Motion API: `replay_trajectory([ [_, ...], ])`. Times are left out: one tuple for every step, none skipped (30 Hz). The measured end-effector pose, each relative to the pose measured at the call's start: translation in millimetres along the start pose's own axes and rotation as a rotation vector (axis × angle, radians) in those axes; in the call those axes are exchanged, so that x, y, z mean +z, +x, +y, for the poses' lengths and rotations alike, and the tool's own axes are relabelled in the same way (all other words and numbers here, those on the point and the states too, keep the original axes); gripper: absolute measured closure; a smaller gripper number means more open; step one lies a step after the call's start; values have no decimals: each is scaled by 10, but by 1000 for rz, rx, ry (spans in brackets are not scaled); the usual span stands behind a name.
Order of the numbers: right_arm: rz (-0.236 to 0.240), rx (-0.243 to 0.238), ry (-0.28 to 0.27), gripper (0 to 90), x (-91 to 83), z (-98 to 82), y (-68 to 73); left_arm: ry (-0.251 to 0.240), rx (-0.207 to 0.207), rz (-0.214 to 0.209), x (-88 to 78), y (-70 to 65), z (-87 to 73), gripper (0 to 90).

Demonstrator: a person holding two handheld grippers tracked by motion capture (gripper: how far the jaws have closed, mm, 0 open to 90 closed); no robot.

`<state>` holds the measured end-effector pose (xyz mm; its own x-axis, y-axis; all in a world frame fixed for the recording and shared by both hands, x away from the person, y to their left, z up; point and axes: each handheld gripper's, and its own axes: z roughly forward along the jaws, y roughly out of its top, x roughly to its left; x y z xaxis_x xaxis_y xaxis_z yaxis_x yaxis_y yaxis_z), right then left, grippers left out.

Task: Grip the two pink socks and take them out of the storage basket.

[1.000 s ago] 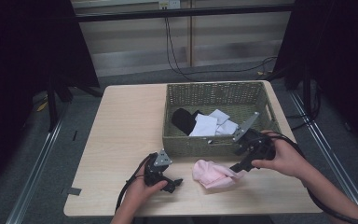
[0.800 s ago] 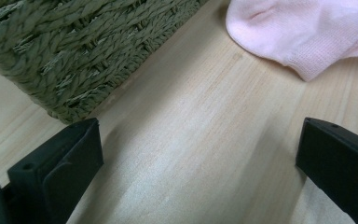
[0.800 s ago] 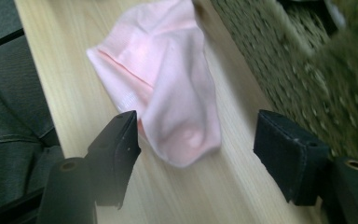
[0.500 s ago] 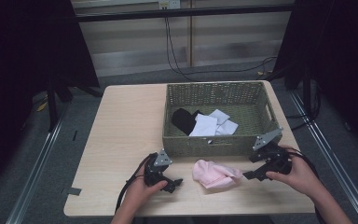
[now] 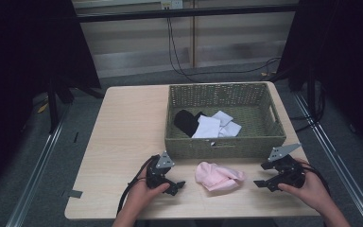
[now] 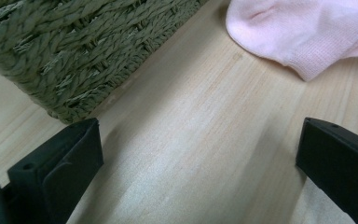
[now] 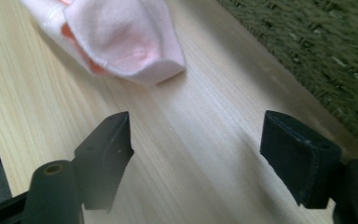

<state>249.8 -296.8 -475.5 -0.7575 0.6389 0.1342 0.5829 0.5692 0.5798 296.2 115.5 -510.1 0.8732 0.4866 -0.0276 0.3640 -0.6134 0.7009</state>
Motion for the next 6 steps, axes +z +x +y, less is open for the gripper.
replay_trajectory([
  [4,-1,-3,217,12,-1,2,0,1,0,0,0,0,0],
  [2,-7,-6,195,24,8,10,1,1,0,0,0,0,0],
  [2,-20,-20,184,41,30,24,0,0,-1,0,0,0,0],
  [10,-25,-22,177,41,66,53,1,0,0,-1,0,1,0],
  [23,-78,-56,168,58,160,120,1,0,0,0,0,0,0],
  [23,-78,-56,168,58,160,120,1,0,0,0,0,0,0],
])
